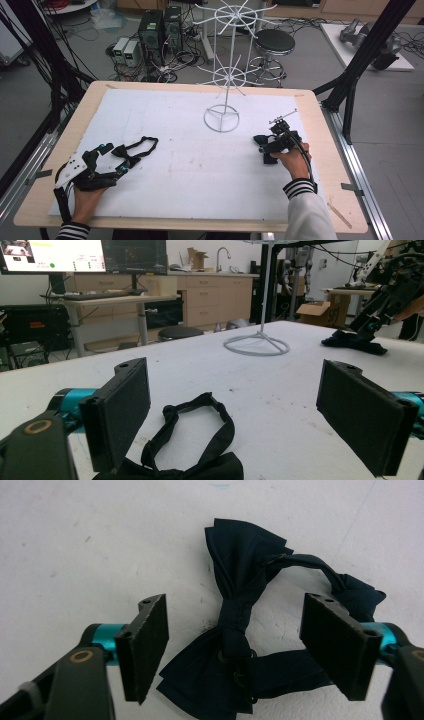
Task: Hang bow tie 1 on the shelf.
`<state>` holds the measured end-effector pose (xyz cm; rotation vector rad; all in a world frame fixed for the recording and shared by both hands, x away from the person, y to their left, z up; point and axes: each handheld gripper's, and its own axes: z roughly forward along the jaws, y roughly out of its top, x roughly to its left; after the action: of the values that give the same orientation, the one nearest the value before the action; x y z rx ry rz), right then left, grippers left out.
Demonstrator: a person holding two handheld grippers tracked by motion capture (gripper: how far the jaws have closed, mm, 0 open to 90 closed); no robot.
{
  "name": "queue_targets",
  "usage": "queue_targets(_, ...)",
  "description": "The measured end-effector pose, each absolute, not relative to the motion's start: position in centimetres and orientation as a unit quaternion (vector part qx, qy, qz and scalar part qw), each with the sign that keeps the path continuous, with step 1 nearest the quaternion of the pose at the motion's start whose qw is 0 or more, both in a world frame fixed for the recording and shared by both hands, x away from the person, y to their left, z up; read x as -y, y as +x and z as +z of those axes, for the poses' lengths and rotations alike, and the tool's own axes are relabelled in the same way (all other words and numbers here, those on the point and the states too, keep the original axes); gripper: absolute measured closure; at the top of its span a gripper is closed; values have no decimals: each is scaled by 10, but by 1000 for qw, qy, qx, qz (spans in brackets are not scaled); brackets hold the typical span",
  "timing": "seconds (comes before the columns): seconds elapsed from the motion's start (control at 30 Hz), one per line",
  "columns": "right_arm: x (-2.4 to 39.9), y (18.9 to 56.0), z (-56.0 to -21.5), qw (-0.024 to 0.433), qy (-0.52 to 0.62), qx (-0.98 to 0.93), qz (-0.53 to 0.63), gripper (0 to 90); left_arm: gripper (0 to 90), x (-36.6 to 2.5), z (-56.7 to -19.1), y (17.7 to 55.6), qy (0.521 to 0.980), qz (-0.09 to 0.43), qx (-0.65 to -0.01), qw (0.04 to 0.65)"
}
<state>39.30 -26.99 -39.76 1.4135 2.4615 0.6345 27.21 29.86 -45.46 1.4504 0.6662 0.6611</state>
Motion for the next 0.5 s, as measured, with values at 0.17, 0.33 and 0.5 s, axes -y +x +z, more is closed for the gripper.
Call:
queue_targets(0.17, 268, 395, -401, 116, 482, -844, 206, 348, 143, -299, -455, 272, 639, 291, -293, 649)
queue_targets(0.33, 267, 397, -403, 113, 490, -842, 196, 395, 143, -298, -455, 272, 638, 291, -293, 650)
queue_targets(0.5, 268, 399, -405, 110, 492, -842, 192, 433, 143, -298, -455, 272, 638, 291, -293, 650)
